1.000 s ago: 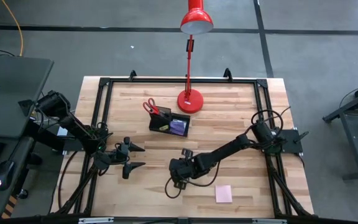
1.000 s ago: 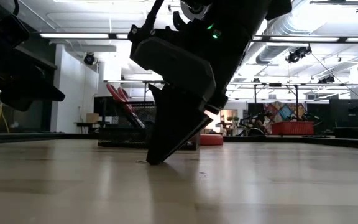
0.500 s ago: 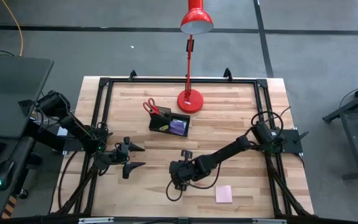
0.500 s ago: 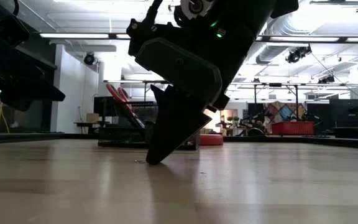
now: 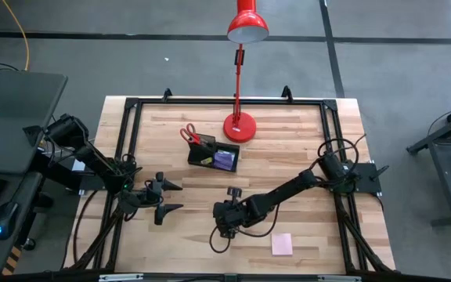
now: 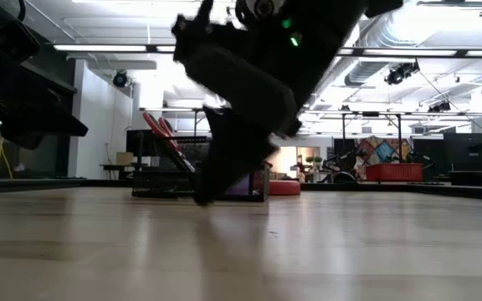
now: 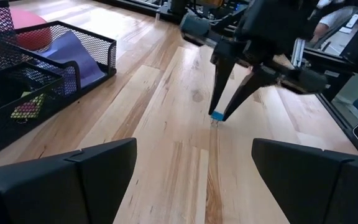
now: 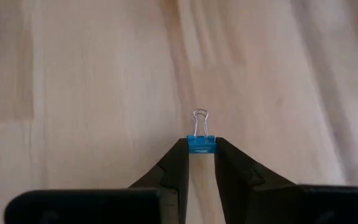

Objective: Pick and place office supplies into organizer
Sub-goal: Put the blue binder clip into the desk organizer

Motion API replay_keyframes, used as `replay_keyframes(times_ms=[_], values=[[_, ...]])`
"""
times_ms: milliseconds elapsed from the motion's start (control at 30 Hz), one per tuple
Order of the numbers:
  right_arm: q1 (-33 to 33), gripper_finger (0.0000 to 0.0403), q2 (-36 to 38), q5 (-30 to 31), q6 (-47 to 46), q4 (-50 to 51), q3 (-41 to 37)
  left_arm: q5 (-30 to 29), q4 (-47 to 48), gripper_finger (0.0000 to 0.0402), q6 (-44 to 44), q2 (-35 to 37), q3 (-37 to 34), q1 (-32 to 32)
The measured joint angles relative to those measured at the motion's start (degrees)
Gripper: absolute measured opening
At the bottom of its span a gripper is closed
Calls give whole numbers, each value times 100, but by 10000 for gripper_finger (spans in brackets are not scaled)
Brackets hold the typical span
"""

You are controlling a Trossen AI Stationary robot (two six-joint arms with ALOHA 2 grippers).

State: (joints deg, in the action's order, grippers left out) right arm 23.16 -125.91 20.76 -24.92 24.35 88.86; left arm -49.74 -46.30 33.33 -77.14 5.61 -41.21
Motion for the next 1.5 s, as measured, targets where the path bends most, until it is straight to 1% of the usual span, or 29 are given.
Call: replay_keyframes(times_ms=[300, 633, 833, 1100, 1267, 1400, 1500], values=[[-330, 52, 40, 46, 430, -178, 11, -15, 8, 312, -1, 0, 0, 0], [-1129, 56, 75, 367, 1232, -292, 22, -26, 24, 312, 1, 0, 0, 0], [-1528, 50, 77, 305, 1728, -750, 22, -39, 76, 312, 1, 0, 0, -1], [-2058, 58, 77, 131, 1930, -1120, 44, -37, 95, 312, 1, 0, 0, -2], [-2267, 53, 83, -20, 2036, -909, 453, -37, 103, 312, 3, 0, 0, -2], [-2245, 48, 85, -13, 2226, -750, 900, -35, 104, 312, 10, 0, 0, -2], [-2238, 51, 103, -248, 2066, -651, 1087, -35, 104, 312, 14, 0, 0, -4]])
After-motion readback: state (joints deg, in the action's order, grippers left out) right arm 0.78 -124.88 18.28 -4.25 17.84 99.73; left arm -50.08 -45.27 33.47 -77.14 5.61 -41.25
